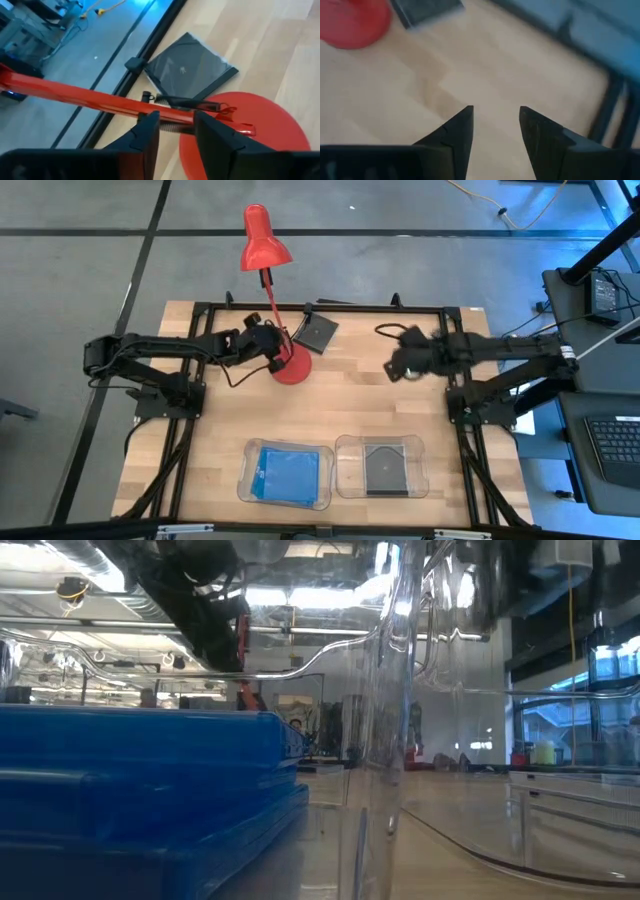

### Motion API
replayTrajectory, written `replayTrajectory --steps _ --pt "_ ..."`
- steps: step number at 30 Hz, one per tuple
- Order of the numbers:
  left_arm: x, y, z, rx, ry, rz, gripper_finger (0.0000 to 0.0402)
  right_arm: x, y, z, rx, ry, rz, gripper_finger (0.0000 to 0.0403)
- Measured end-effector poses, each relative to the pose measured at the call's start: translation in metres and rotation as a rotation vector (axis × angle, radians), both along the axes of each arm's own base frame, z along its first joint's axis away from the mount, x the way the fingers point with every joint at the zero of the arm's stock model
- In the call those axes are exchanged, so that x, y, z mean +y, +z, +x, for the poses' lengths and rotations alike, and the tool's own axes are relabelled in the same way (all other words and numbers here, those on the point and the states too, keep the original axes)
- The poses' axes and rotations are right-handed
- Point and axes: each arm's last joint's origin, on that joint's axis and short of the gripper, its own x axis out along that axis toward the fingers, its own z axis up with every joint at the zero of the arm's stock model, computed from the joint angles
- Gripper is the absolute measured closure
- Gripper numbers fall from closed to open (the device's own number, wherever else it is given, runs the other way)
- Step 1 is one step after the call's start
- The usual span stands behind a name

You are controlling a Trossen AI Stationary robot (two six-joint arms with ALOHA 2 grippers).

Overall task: Pick & place jewel cases by type
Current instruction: Put the black cd case into the right transparent bin

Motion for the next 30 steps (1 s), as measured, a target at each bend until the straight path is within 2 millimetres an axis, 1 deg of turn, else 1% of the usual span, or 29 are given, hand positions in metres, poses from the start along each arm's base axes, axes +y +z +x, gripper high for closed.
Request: replayTrajectory --steps 2,4,8,11,14,16,19,23,27,30 --pt "0.005 0.0 -0.002 0.001 0.009 -0.006 0.0284 -0.014 0.004 0.012 -0.022 0.097 -0.062 0.024" --pt "0.009 0.0 -0.003 -0.003 0.017 -0.014 0.0284 -0.024 0.009 0.025 -0.079 0.17 -0.127 0.024" --pt "0.012 0.0 -0.004 -0.007 0.018 -0.026 0.0284 -0.036 0.022 0.045 -0.208 0.25 -0.247 0.024" --pt "0.011 -0.001 -0.004 -0.015 -0.012 -0.052 0.0284 -0.047 0.024 0.062 -0.278 0.322 -0.279 0.024" --pt "0.01 -0.001 -0.003 -0.027 -0.057 -0.087 0.0284 -0.061 0.012 0.085 -0.302 0.401 -0.276 0.024" --pt "0.009 -0.001 -0.001 -0.039 -0.09 -0.112 0.0284 -0.073 -0.001 0.103 -0.31 0.434 -0.276 0.024" --pt "0.008 -0.002 -0.001 -0.037 -0.132 -0.127 0.0284 -0.089 -0.02 0.123 -0.239 0.505 -0.366 0.024" --pt "0.008 -0.002 -0.001 -0.023 -0.157 -0.116 0.0284 -0.102 -0.037 0.14 -0.112 0.629 -0.505 0.024" --pt "0.008 -0.002 0.0 -0.022 -0.16 -0.112 0.0284 -0.105 -0.051 0.15 -0.046 0.692 -0.545 0.024" --pt "0.009 0.0 0.001 -0.053 -0.152 -0.114 0.0284 -0.105 -0.065 0.155 -0.006 0.715 -0.523 0.0234"
